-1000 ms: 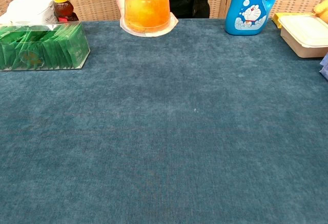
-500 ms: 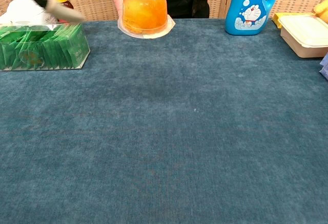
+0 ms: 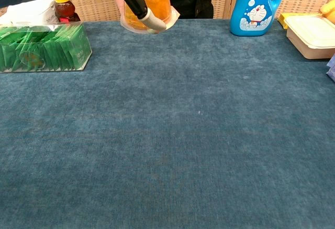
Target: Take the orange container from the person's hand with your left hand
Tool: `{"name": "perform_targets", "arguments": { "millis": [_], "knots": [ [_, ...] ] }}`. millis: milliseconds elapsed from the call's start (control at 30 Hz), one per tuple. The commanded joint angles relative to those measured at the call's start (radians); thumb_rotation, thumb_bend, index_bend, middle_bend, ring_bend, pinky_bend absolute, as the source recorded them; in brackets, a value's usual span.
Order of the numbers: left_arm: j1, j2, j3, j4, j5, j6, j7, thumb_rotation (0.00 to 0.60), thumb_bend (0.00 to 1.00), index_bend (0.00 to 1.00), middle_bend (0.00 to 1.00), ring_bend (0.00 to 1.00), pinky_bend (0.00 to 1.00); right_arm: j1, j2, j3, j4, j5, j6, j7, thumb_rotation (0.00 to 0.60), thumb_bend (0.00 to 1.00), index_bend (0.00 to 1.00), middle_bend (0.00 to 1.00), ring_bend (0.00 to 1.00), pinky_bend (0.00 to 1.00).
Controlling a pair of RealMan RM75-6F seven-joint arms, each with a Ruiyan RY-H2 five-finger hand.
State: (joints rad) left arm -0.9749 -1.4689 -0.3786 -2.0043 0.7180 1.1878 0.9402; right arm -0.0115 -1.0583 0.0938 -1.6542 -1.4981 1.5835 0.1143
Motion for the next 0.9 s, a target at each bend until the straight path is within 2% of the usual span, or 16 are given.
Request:
{"name": "perform_targets", "arguments": {
  "millis": [33,300,400,500,600,767,900],
  "knots": [
    [-0.022,-0.008,0.004,0.009,-0.02,0.015,0.002,0.6,0.13,0.0,0.0,0.0,0.05,0.0,-0.001,0.0,0.0,0.0,0.0,-0.001,0.6,0.0,0.09,0.03,0.0,0.0],
    [-0.043,0.0,0.022,-0.002,-0.028,0.057,0.0,0.6,0.15,0.0,0.0,0.0,0.05,0.0,0.0,0.001,0.0,0.003,0.0,0.002,0.6,0.0,0.09,0.03,0.0,0.0],
    [-0.046,0.001,0.03,0.002,-0.03,0.082,-0.003,0.6,0.16,0.0,0.01,0.0,0.16,0.0,0.001,0.0,0.001,0.003,-0.002,0.004,0.6,0.0,0.09,0.03,0.0,0.0],
    [-0.054,-0.001,0.038,0.006,-0.038,0.094,0.004,0.6,0.16,0.01,0.1,0.02,0.27,0.0,0.001,0.0,0.0,0.004,-0.001,0.003,0.6,0.0,0.09,0.03,0.0,0.0],
    [-0.061,-0.009,0.045,0.015,-0.028,0.105,0.0,0.6,0.17,0.09,0.19,0.11,0.35,0.0,0.001,0.002,0.0,0.005,-0.001,0.002,0.6,0.0,0.09,0.03,0.0,0.0],
    [-0.068,-0.023,0.058,0.023,-0.017,0.129,-0.001,0.6,0.18,0.23,0.3,0.21,0.42,0.001,0.001,0.002,0.0,0.007,-0.003,0.002,0.6,0.0,0.09,0.03,0.0,0.0],
    [-0.069,-0.045,0.069,0.048,0.029,0.16,-0.007,0.6,0.2,0.47,0.47,0.4,0.56,0.0,0.001,0.002,-0.001,0.006,-0.002,0.002,0.6,0.0,0.09,0.03,0.0,0.0]
  ]
}}
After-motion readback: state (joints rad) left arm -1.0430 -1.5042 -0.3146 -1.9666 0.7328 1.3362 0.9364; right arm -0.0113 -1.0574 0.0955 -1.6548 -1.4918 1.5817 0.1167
